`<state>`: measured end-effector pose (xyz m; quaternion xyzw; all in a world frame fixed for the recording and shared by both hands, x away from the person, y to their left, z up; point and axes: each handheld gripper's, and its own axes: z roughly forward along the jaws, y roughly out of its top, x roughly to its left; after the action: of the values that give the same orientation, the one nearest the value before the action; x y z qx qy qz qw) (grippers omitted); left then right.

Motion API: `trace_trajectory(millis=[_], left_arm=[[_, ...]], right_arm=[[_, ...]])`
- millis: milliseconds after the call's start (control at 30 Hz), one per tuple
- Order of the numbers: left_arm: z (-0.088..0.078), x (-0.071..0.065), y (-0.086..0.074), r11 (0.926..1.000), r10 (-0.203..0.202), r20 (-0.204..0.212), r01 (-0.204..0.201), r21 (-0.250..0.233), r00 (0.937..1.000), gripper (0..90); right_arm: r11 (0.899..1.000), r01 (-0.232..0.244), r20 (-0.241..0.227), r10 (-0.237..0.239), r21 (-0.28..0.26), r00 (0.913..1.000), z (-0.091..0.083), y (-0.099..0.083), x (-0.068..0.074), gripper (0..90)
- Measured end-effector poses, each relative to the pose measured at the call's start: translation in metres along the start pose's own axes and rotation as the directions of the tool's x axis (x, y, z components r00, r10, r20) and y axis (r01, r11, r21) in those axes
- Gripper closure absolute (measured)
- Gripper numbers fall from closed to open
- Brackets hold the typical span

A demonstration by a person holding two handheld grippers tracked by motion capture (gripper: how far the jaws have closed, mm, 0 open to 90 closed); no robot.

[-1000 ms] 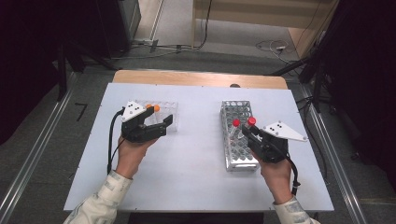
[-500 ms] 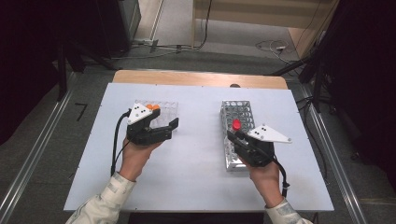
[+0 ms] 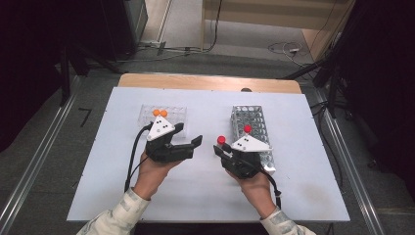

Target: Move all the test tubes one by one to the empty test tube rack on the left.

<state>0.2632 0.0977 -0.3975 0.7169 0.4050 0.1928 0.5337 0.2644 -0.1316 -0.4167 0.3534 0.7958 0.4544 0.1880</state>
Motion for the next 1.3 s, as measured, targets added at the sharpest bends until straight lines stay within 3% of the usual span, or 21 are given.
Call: trace_trajectory(millis=[200,367,633,1133,1300], left_arm=[[0.002,-0.016,-0.002,0.9994,0.032,0.043,-0.032,0.010,0.9985,27.1],[0.004,-0.024,-0.004,0.9967,0.080,0.055,-0.080,0.011,0.9953,36.5],[0.008,-0.028,-0.009,0.9926,0.118,0.081,-0.120,0.021,0.9897,57.3],[0.010,-0.029,-0.012,0.9901,0.136,0.073,-0.138,0.027,0.9880,69.6],[0.007,-0.023,-0.010,0.9928,0.117,0.067,-0.118,0.019,0.9909,69.9]], right_arm=[[0.999,0.020,-0.020,-0.019,0.026,0.9996,0.012,-0.002,0.011,71.3],[0.998,0.040,-0.039,-0.038,0.038,0.9985,0.017,-0.003,0.019,71.3],[0.997,0.065,-0.051,-0.063,0.036,0.9967,0.017,-0.004,0.026,71.3],[0.997,0.069,-0.058,-0.066,0.039,0.9961,0.017,-0.005,0.026,70.8],[0.997,0.071,-0.099,-0.068,0.030,0.9928,0.015,-0.004,0.024,49.7]])
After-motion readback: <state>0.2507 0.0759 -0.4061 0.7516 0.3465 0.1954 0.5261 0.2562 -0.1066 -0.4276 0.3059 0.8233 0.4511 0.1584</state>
